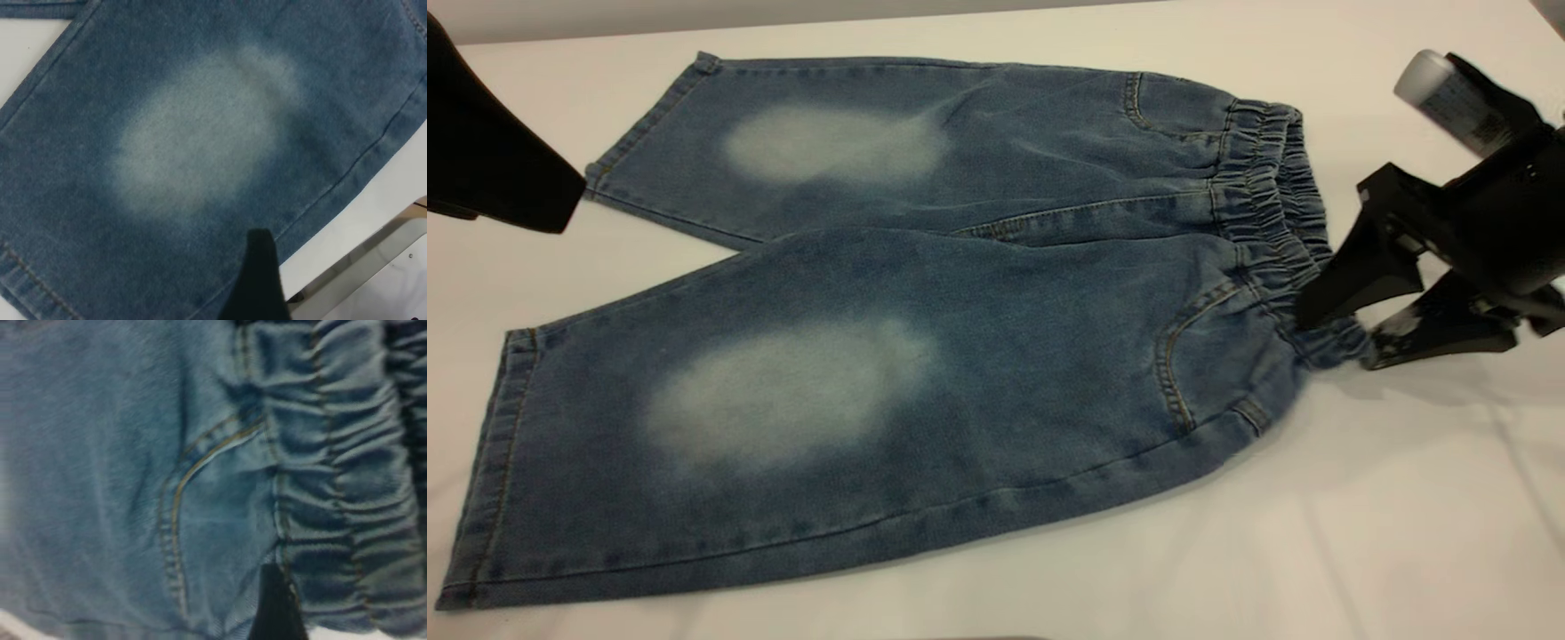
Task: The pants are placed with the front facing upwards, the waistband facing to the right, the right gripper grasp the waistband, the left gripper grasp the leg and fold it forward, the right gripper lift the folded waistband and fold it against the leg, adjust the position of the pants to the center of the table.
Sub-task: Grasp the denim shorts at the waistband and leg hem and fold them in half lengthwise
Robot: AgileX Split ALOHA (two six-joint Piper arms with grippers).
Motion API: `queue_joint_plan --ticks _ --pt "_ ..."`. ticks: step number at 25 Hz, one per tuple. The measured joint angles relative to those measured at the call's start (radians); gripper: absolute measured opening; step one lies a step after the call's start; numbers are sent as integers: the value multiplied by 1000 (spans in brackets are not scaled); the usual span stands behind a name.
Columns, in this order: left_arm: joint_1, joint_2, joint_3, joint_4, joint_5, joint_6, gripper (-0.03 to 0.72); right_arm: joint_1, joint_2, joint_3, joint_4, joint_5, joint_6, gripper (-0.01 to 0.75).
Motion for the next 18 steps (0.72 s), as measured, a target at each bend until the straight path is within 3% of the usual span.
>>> queue_joint_plan --ticks 12,18 --pt "0 0 0 0 0 -18 554 0 16 0 95 169 -152 393" --pt "0 0 0 0 0 -19 554 0 16 0 95 87 -127 390"
